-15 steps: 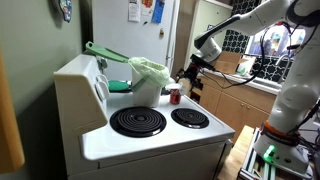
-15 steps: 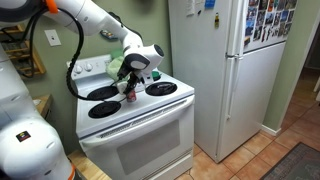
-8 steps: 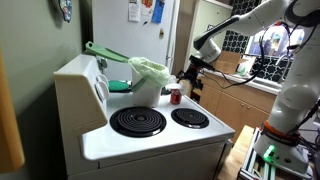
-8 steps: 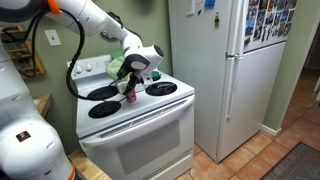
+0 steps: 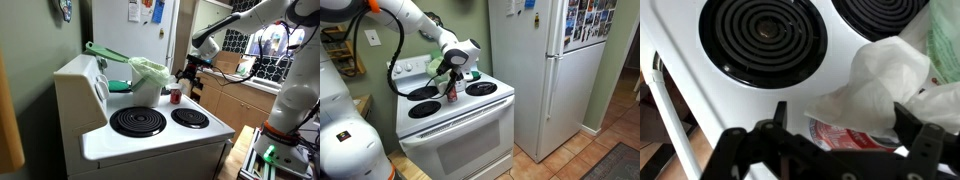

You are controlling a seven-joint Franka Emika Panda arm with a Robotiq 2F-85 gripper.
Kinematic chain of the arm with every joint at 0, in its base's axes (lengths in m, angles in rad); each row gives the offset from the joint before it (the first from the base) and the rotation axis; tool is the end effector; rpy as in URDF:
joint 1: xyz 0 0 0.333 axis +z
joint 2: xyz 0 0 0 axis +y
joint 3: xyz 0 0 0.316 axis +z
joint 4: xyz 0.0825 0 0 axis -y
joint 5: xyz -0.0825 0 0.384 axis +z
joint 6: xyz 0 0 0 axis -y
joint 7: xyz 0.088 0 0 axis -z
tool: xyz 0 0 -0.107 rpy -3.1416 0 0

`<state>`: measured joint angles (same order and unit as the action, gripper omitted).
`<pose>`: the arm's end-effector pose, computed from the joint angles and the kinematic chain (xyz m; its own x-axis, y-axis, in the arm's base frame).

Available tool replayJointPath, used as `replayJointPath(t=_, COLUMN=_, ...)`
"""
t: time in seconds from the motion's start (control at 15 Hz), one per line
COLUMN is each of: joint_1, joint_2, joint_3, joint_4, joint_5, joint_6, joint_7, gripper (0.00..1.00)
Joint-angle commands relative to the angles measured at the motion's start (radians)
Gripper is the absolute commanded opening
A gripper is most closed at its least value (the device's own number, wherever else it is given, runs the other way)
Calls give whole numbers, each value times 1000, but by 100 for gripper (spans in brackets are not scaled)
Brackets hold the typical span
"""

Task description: Pick up the red coke can and put it in the bin

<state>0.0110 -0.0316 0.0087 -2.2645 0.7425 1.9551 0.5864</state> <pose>0.4911 0.0545 0.3671 0.5325 -0.6086 -0.5882 -0.8353 -0.4900 -0.2492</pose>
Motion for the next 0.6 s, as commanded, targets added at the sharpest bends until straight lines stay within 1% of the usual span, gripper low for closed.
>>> replayJointPath(t=0.0, joint_1=1, joint_2=7, joint_3=7, joint_4=1, joint_5=-16, joint_6=14, joint_7=51, gripper=100)
replayJointPath(t=0.2, joint_1=-5, joint_2=-15, joint_3=0, joint_4=10, joint_5=11, joint_6=-25, joint_7=51, gripper=100)
replayJointPath(t=0.53, joint_1=-15, joint_2=-45, joint_3=-8, joint_4=21, joint_5=14, joint_6=-58, joint_7=41, gripper=100)
